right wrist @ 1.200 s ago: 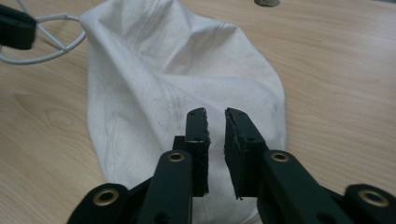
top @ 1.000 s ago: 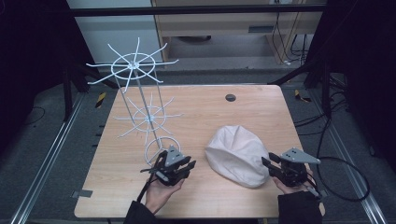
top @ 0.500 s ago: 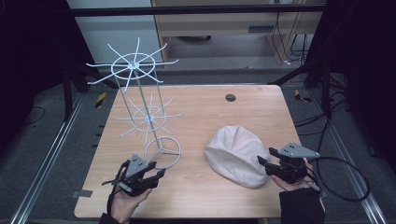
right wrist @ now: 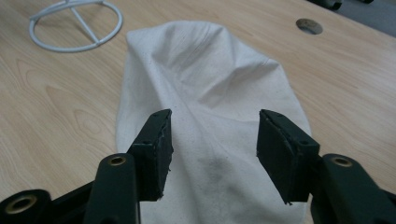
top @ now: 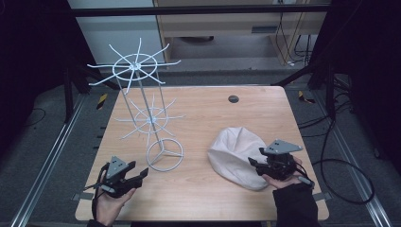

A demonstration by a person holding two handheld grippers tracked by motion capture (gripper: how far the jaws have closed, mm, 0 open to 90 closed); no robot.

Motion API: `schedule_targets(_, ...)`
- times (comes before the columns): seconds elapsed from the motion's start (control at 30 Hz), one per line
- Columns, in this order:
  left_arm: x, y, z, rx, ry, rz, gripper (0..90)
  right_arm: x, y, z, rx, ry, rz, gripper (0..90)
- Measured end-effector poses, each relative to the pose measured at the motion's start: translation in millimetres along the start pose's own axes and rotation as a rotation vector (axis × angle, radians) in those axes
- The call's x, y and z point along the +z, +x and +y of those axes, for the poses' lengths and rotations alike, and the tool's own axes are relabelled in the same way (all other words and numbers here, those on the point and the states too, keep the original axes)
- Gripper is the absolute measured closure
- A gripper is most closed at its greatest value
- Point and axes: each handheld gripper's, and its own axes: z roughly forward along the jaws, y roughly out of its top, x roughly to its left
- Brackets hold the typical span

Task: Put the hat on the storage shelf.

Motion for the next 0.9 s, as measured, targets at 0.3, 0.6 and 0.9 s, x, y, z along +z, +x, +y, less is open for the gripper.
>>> schedule_targets(0.3,1.1,26.6,-7.5,-0.069,-0.003,0.073,37.7,23.0,9.0,10.6,-0.047,0.064,0.038,45.0)
schedule_targets(0.6,4.0,40.4,-11.8,-0.087,0.018,0.119,36.7,45.0,12.6,11.0,-0.072,0.138,0.061,50.8)
schedule_targets(0.9,7.4,43.3,-13.4,-0.084,0.021,0.124,37.4,63.0,15.0,13.3,-0.109,0.221,0.065,65.5)
